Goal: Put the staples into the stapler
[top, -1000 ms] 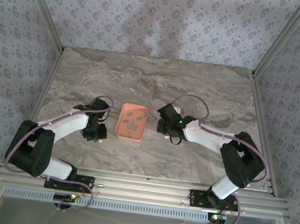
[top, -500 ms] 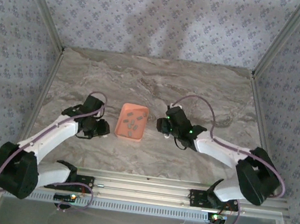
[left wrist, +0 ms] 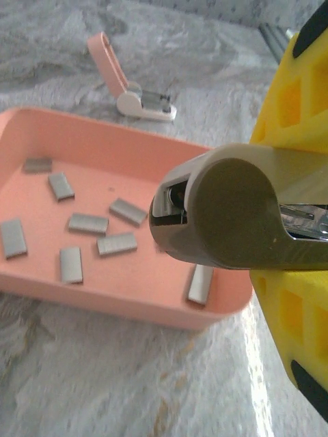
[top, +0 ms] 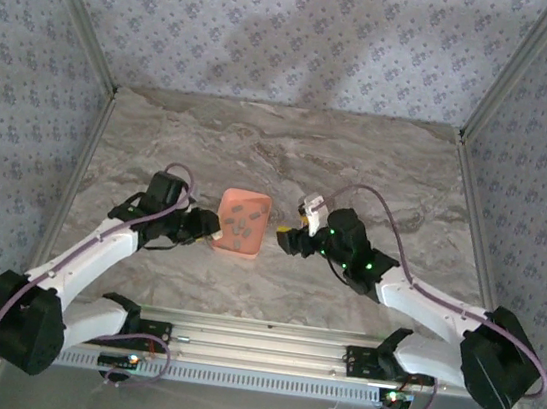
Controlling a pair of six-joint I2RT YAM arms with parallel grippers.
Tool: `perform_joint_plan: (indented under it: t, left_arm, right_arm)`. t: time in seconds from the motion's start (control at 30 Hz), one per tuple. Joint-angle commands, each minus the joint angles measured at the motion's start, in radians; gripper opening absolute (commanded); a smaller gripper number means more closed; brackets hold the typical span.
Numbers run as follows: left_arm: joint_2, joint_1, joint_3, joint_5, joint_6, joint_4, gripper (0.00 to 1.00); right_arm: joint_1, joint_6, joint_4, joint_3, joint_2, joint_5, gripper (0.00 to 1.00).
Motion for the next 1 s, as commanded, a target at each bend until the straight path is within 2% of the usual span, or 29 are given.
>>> perform_joint_plan:
  t: [0.0,0.13,0.37,0.57,0.77,0.97]
  left_arm:
    - [-0.02,0.003,-0.013,0.087,-0.043,0.109,0.17]
    - [-0.031,-0.003,0.002,0.114,0.052,0.109,0.17]
    - [-0.084,-0.022,0.052,0.132,0.401,0.073,0.16]
    - [-0.105,-0.097,0.075,0.178,0.712,0.082,0.16]
    - [-0.094,-0.162,0.094,0.213,0.911,0.019,0.17]
    - [-0.116,-0.219,0.087,0.29,1.222,-0.047,0.15]
  right_arm:
    - [0.005,-0.155,0.078,-0.029,-0.041,-0.09,0.72]
    - [0.009,-0.204,0.056,-0.038,-0.062,-0.101,0.73]
    - [-0.025,-0.22,-0.045,0.016,-0.08,-0.236,0.73]
    - [-0.049,-0.183,-0.063,0.068,-0.07,-0.358,0.73]
    - [-0.049,-0.201,-0.068,0.106,-0.057,-0.424,0.73]
    - [-0.033,-0.261,-0.178,0.208,0.044,-0.586,0.7]
